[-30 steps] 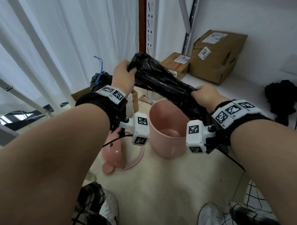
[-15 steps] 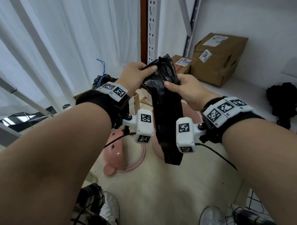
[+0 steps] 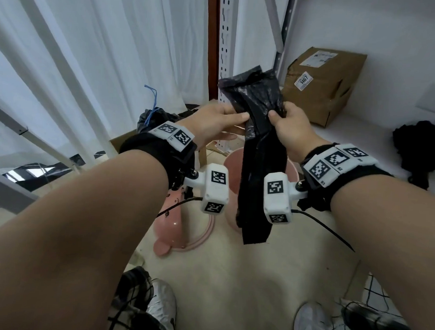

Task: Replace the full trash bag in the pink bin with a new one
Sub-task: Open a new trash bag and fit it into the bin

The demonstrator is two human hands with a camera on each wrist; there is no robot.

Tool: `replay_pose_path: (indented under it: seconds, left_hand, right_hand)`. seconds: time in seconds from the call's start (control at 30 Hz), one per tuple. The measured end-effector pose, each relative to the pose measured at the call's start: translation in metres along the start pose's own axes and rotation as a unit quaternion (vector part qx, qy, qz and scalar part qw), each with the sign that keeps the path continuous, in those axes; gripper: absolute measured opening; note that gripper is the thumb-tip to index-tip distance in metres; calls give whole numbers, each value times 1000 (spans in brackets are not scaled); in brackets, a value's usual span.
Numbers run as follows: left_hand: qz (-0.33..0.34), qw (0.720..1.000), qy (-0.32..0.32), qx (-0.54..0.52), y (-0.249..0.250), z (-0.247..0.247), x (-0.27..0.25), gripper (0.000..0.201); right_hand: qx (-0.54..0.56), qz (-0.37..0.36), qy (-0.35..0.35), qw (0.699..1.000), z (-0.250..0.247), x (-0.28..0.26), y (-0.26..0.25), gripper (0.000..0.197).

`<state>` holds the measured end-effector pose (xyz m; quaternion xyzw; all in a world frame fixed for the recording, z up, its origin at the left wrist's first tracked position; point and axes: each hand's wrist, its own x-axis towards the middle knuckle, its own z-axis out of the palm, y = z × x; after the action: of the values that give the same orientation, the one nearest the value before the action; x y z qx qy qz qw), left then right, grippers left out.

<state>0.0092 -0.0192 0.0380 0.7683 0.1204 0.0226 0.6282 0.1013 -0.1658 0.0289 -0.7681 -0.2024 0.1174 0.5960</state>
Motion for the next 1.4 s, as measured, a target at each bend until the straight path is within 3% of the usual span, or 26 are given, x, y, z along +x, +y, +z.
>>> replay_pose_path:
  seconds: [0.1, 0.17, 0.2, 0.27, 0.33, 0.5, 0.63, 0.8, 0.87, 0.97, 1.07, 1.17, 1.27, 1.4]
  left_hand:
    - [10, 996, 93, -11, 4, 3, 5, 10]
    - [20, 987, 158, -12, 5, 4, 6, 11]
    - [26, 984, 176, -12, 5, 4, 7, 14]
    - [37, 985, 169, -17, 5, 8, 9, 9]
    - [47, 988, 144, -22, 5, 13, 9, 11]
    - [80, 987, 139, 12, 10, 19, 7, 26]
    - [75, 991, 109, 1, 7, 25, 6, 34]
    - [83, 985, 152, -17, 7, 23, 8, 10]
    - [74, 983, 169, -3, 7, 21, 10, 22]
    - [64, 984, 166, -11, 8, 20, 11, 23]
    - [72, 986, 144, -51, 8, 24, 9, 8]
    - [76, 988, 109, -77, 6, 27, 10, 26]
    - [80, 989, 117, -46, 7, 27, 9, 17]
    - [79, 989, 126, -28, 6, 23, 9, 17]
  right_hand:
    - [-125, -21, 72, 989, 0, 5, 4, 44]
    - [-215, -75, 122, 966, 1, 5, 1, 39]
    - [-203, -97, 97, 969, 3, 3, -2, 32]
    - [-119, -86, -12, 989, 11, -4, -4, 29]
    - [-73, -54, -69, 993, 19, -11, -4, 37]
    - [-40, -55, -42, 997, 20, -9, -6, 33]
    - [11, -64, -70, 995, 15, -11, -11, 27]
    - [-16, -83, -62, 995, 18, -12, -10, 23]
    - [9, -66, -72, 995, 18, -11, -11, 22]
    - [71, -25, -99, 992, 17, -13, -11, 26]
    - [57, -21, -80, 995, 16, -11, -10, 30]
    - [22, -18, -55, 998, 18, -6, -8, 39]
    - [8, -22, -78, 997, 19, -8, -9, 49]
    - [5, -42, -102, 994, 20, -11, -10, 45]
